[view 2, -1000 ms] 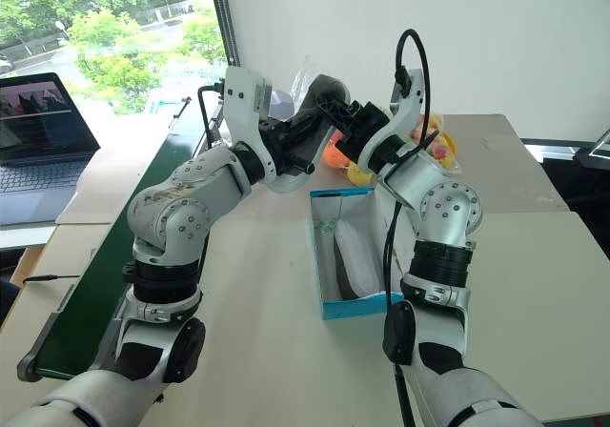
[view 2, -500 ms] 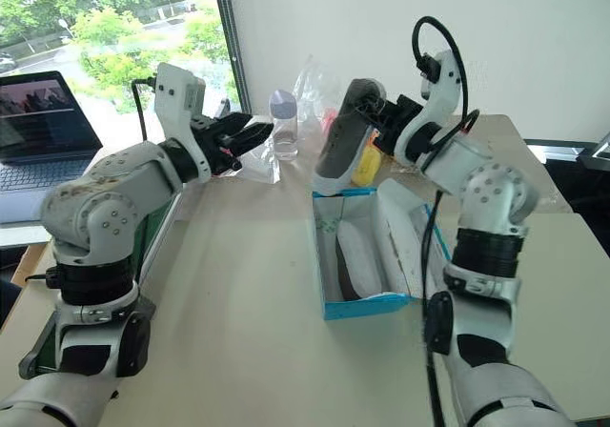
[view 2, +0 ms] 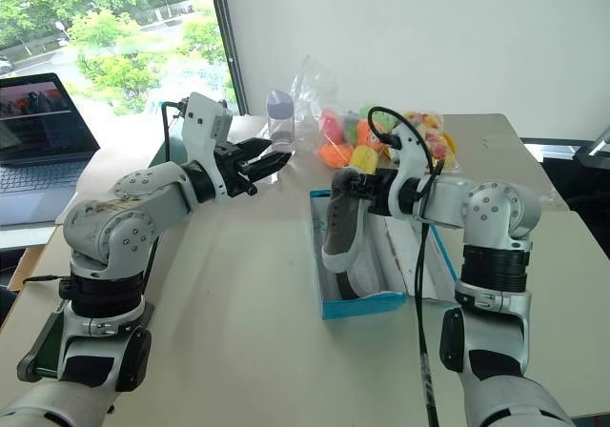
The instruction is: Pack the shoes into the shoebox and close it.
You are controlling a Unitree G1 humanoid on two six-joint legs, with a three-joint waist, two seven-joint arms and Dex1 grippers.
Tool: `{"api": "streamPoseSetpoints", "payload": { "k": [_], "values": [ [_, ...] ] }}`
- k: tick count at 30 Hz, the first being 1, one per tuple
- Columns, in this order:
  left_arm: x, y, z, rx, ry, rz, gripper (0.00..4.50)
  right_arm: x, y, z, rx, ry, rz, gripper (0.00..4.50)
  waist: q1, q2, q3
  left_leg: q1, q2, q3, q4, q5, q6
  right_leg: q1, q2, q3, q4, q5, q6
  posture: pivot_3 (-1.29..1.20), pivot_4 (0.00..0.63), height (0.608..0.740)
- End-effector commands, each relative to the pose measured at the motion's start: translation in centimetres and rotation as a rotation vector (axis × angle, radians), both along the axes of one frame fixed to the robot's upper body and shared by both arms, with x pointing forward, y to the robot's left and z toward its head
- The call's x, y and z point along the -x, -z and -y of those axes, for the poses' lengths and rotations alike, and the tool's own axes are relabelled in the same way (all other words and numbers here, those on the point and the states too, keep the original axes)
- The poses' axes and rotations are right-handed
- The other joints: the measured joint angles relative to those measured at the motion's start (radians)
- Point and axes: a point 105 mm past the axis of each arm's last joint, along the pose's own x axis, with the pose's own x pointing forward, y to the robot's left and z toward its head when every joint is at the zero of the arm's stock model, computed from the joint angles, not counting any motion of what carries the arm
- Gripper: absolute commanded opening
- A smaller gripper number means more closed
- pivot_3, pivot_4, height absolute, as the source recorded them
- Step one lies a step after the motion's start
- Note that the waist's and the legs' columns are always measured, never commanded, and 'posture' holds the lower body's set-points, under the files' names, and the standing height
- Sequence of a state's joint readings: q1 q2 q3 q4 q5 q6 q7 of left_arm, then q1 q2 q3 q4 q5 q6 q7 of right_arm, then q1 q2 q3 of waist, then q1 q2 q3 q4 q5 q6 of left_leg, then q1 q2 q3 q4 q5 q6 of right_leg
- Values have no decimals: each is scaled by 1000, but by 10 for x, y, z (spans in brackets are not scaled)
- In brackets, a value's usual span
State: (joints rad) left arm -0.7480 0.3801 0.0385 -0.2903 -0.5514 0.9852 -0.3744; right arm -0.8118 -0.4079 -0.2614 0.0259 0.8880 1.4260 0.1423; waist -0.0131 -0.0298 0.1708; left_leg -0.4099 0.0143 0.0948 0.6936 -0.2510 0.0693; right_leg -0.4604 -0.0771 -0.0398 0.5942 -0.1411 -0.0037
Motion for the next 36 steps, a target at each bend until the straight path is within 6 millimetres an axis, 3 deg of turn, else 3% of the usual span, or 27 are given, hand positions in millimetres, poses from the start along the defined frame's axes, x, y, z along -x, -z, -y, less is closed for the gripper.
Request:
{"api": "streamPoseSetpoints", "payload": {
  "k": [1, 15, 21, 33, 35, 36],
  "values": [
    [5, -13, 2, 7, 3, 62, 2506, 7, 5, 0, 35, -20, 9, 441, 3, 0, 0, 0, 0, 0, 0, 0, 0, 0, 0, 0, 0, 0, 0, 0, 150, 740],
    [6, -11, -5, -1, -38, 68, 2506, 4, 52, -13, 259, -148, -24, 441, 1, 0, 0, 1, -1, 0, 0, 0, 1, 1, 0, 0, 0, -4, 6, 0, 150, 740],
    [9, -9, -4, -12, -37, 68, 2506, -2, 68, -26, 351, -220, 4, 441, 3, 0, 0, 1, -1, 0, 1, -1, 1, 1, 0, 0, 0, -2, 4, 0, 150, 740],
    [12, -10, 0, -23, -27, 73, 2506, -22, 106, -31, 536, -223, 77, 441, -5, -5, -3, 8, 0, 1, 1, 0, -1, 5, 0, 1, 1, -3, 6, 0, 150, 740],
    [12, -10, 2, -23, -24, 74, 2506, -22, 106, -31, 532, -221, 81, 1414, -5, -5, -4, 10, 0, 1, 1, 0, -1, 7, 0, 2, 1, -3, 6, 0, 150, 740],
    [12, -10, 3, -23, -22, 75, 2506, -22, 105, -32, 528, -219, 87, 1595, -4, -5, -4, 10, 0, 1, 1, 1, -1, 7, 0, 2, 1, -3, 5, 0, 150, 740]
  ]
}}
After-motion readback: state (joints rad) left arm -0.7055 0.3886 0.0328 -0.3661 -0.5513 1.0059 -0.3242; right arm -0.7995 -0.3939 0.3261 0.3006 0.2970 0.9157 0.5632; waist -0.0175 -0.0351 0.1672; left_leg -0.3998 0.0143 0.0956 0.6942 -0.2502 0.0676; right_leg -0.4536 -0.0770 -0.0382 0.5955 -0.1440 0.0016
